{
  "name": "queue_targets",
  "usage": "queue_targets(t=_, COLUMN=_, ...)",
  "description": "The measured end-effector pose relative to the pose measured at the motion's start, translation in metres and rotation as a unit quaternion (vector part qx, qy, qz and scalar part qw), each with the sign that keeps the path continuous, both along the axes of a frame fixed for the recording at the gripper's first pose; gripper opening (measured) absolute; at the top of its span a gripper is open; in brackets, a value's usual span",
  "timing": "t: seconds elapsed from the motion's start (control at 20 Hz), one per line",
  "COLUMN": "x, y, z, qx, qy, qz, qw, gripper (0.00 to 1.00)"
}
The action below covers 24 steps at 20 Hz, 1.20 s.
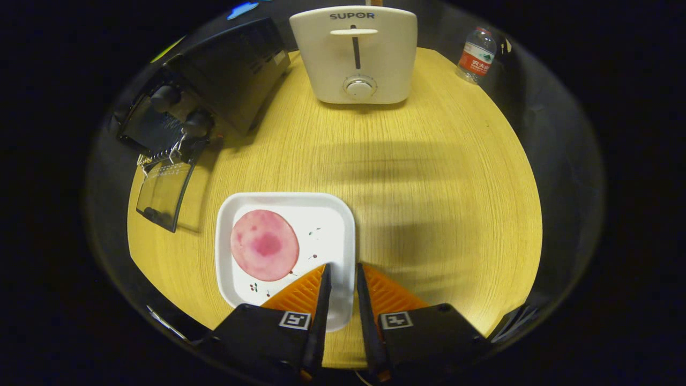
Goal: Open the toaster oven, put the food inside, and close the toaster oven door.
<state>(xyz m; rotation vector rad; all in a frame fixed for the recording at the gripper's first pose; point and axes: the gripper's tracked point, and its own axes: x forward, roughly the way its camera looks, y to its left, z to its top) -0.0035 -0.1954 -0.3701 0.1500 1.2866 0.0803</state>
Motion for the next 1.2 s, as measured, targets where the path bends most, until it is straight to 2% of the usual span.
queue_targets(t=0.05, x=0.0, y=-0.001, z=-0.001, qx=0.005, qy=0.008, qz=-0.003, qw=1.0, gripper=0.26)
queue_targets(t=0.15, x=-0.002, y=-0.002, z=-0.003, qx=0.016, qy=0.012, qz=-0.006, qw=1.0, gripper=0.24)
queue_targets(t=0.2, x=0.001, y=-0.002, z=-0.002, qx=0.023, qy=0.013, qz=-0.006, qw=1.0, gripper=0.15)
queue_targets(t=0.25, x=0.0, y=-0.003, z=0.001, qx=0.033, qy=0.015, qz=-0.008, qw=0.999, gripper=0.15)
queue_targets(t=0.35, x=0.001, y=-0.002, z=0.0, qx=0.058, qy=0.019, qz=-0.018, qw=0.998, gripper=0.05)
queue_targets(t=0.55, x=-0.002, y=-0.001, z=-0.001, qx=0.101, qy=0.028, qz=-0.028, qw=0.994, gripper=0.02)
queue_targets(t=0.7, x=-0.006, y=0.007, z=-0.001, qx=0.16, qy=0.037, qz=-0.082, qw=0.983, gripper=0.02)
queue_targets(t=0.9, x=-0.011, y=0.012, z=0.008, qx=0.232, qy=0.034, qz=-0.172, qw=0.957, gripper=0.02)
queue_targets(t=1.1, x=-0.015, y=0.009, z=0.022, qx=0.269, qy=0.01, qz=-0.239, qw=0.933, gripper=0.02)
queue_targets(t=1.2, x=-0.018, y=0.007, z=0.028, qx=0.275, qy=-0.008, qz=-0.26, qw=0.926, gripper=0.02)
